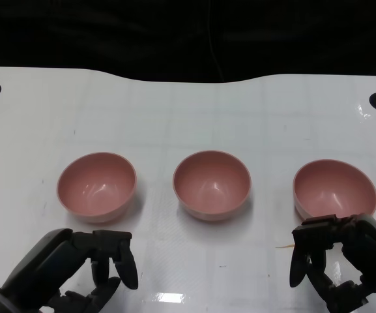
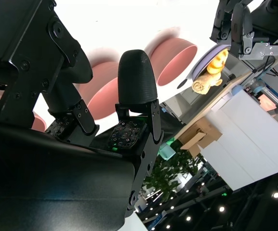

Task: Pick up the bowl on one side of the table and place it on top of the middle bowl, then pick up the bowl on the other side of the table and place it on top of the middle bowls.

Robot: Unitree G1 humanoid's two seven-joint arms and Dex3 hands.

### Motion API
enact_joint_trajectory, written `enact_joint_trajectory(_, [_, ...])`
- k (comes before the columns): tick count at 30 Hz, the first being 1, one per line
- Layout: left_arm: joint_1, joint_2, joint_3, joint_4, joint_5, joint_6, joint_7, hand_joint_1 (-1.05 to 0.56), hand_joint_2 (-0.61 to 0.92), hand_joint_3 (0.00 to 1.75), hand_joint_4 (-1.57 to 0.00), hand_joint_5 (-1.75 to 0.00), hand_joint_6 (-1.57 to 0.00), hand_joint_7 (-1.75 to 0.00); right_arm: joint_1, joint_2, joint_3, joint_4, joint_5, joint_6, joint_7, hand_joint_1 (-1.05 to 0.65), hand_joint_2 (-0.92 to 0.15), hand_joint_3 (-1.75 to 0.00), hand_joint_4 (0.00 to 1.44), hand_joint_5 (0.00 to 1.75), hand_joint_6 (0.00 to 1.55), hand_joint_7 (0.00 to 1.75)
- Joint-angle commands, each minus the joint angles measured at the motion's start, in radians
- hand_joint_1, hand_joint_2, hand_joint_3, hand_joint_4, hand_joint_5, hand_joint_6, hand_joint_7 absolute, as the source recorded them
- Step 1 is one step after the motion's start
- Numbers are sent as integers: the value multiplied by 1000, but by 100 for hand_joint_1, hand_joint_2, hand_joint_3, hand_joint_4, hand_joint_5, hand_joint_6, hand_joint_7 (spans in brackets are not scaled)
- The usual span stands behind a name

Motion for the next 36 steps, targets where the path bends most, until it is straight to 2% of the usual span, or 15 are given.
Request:
enact_joint_trajectory(1, [-6, 0, 18, 11, -13, -16, 23, 0, 54, 94, -77, -108, -85, -60, -7, -8, -6, 4, -4, -3, -5, 26, -7, -164, 97, 172, 98, 125])
enact_joint_trajectory(5, [-1, -4, 28, -2, -1, -8, 38, -1, 56, 87, -74, -99, -84, -47, -6, -7, -5, 1, -3, -2, -4, 27, -7, -165, 97, 171, 98, 125])
enact_joint_trajectory(9, [23, -11, 52, -76, 58, 57, 82, -12, 76, 33, -61, -76, -74, -14, -3, -7, -5, -7, 1, -2, -2, 29, -6, -165, 98, 169, 99, 124])
enact_joint_trajectory(12, [42, -8, 65, -145, 146, 108, 122, -24, 85, 14, -58, -66, -68, -3, 1, -8, -5, -13, 4, 0, 0, 30, -6, -165, 98, 169, 99, 124])
enact_joint_trajectory(14, [53, -6, 69, -192, 198, 151, 138, -29, 88, 10, -56, -64, -65, -1, 2, -8, -5, -16, 3, 1, 0, 30, -6, -164, 99, 170, 100, 124])
enact_joint_trajectory(16, [62, -4, 71, -232, 237, 191, 146, -34, 91, 8, -50, -62, -56, 0, 4, -8, -6, -20, 0, 3, -1, 30, -7, -165, 98, 170, 100, 124])
enact_joint_trajectory(20, [78, -3, 73, -378, 438, 330, 171, -32, 92, 8, -38, -56, -44, 0, 8, -11, -2, -33, 5, 13, 8, 29, -8, -164, 97, 171, 99, 123])
enact_joint_trajectory(27, [68, -12, 32, -476, 626, 529, 141, -34, 92, 4, -35, -53, -34, 0, 6, -12, -3, -36, -3, 13, 5, 28, -7, -164, 97, 171, 99, 124])
enact_joint_trajectory(34, [9, -15, -55, -467, 830, 682, 120, -42, 92, 2, -30, -49, -34, -1, 12, -12, -1, -55, -4, 43, 14, 25, -8, -164, 96, 171, 98, 123])
enact_joint_trajectory(36, [-14, -22, -82, -457, 877, 725, 106, -44, 92, 1, -34, -48, -39, -3, 12, -12, 0, -57, -7, 45, 13, 25, -8, -164, 96, 171, 98, 123])
